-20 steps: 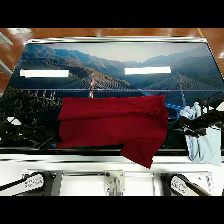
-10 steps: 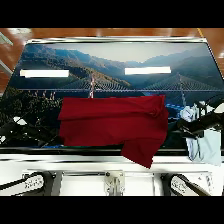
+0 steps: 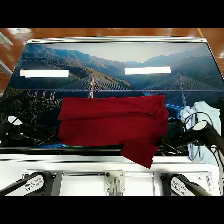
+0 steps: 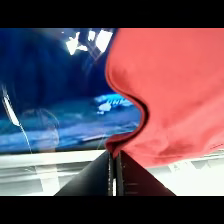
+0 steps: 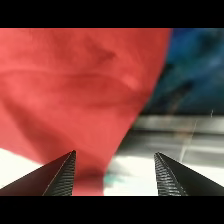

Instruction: Fold the shirts.

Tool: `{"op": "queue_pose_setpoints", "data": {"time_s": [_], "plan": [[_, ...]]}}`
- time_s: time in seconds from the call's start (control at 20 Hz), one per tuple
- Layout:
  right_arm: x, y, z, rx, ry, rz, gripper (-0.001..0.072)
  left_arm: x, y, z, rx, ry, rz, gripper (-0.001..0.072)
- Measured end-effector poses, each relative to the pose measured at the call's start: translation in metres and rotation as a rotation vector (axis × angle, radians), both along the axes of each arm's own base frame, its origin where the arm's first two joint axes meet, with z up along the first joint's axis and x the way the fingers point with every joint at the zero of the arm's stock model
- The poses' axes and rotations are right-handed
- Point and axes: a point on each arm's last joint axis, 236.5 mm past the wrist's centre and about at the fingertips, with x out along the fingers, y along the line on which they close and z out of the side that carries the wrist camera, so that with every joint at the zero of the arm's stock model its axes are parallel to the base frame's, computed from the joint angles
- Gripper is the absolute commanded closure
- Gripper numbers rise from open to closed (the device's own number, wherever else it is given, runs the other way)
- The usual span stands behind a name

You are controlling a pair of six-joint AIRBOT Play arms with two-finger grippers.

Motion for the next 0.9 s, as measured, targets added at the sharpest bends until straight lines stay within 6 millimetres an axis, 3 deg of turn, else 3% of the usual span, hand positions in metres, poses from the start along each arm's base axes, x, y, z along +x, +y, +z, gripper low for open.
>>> {"op": "queue_pose_setpoints", "data": {"time_s": [0.1,0.2,0.3,0.45,0.55,0.7,0.9], "plan": [[0.000,0.010,-0.006,-0.003,-0.005,-0.002,0.0202,-0.001,-0.002,0.004,-0.006,-0.007,-0.006,0.0671],[0.002,0.020,-0.012,0.001,-0.007,-0.004,0.0370,-0.001,-0.003,0.006,-0.009,-0.008,-0.009,0.0671],[0.006,0.026,-0.018,-0.002,-0.017,-0.007,0.0624,-0.002,-0.003,0.007,-0.010,-0.010,-0.011,0.0670],[0.013,0.030,-0.018,-0.008,-0.039,0.001,0.0652,0.002,-0.002,0.010,-0.008,-0.025,-0.020,0.0671],[0.037,0.019,-0.010,-0.059,-0.147,0.048,0.0653,0.013,0.001,0.019,0.003,-0.073,-0.050,0.0671],[0.077,0.019,0.033,-0.059,-0.302,0.079,0.0654,0.044,0.012,0.042,0.037,-0.184,-0.087,0.0673],[0.152,0.006,0.087,-0.108,-0.490,0.011,0.0654,0.099,0.022,0.072,0.090,-0.315,-0.097,0.0672]]}}
